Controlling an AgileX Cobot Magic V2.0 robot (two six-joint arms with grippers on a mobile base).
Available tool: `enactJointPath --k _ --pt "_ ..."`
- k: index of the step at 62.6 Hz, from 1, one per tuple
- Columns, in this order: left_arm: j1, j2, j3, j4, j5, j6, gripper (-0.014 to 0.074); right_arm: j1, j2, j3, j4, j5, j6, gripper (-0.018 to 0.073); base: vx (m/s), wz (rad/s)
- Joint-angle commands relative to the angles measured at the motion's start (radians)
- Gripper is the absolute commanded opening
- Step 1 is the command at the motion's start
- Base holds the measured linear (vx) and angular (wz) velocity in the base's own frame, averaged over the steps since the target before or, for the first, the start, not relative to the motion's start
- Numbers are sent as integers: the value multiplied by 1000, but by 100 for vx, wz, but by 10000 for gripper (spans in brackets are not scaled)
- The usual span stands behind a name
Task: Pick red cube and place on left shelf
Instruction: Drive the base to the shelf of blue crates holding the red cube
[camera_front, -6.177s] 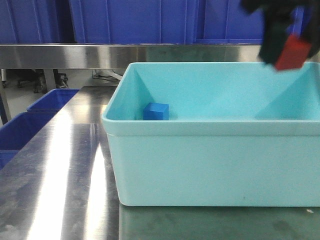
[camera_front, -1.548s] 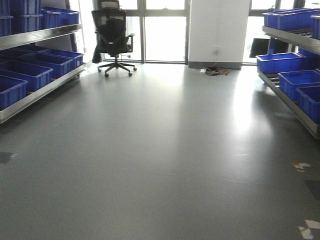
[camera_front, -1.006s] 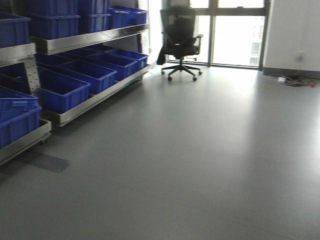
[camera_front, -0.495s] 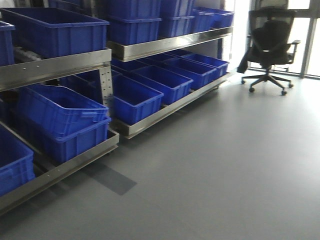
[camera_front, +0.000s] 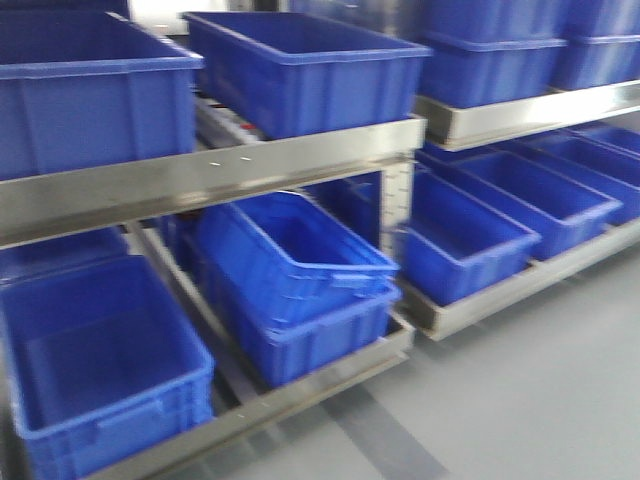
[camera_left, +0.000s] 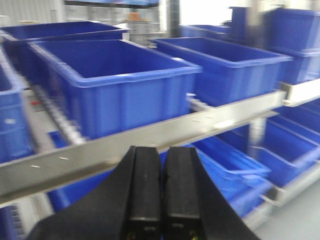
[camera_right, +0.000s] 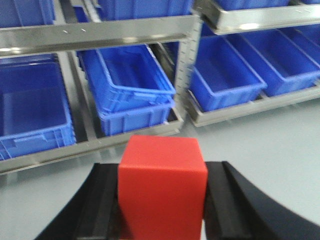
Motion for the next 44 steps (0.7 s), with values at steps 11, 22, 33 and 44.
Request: enactJointPath --k 11,22,33,44 --pt "-4 -13 24 -5 -84 -5 90 0 14 -26 -32 -77 -5 191 56 76" --pt "-4 -13 24 -5 -84 -5 90 0 14 -26 -33 -77 -5 191 54 82" --pt "-4 -13 24 -5 -84 -5 90 0 14 -26 -33 -77 -5 191 49 68" --pt "-4 -13 24 -5 -84 -5 90 0 14 -26 -33 -77 -5 191 43 42"
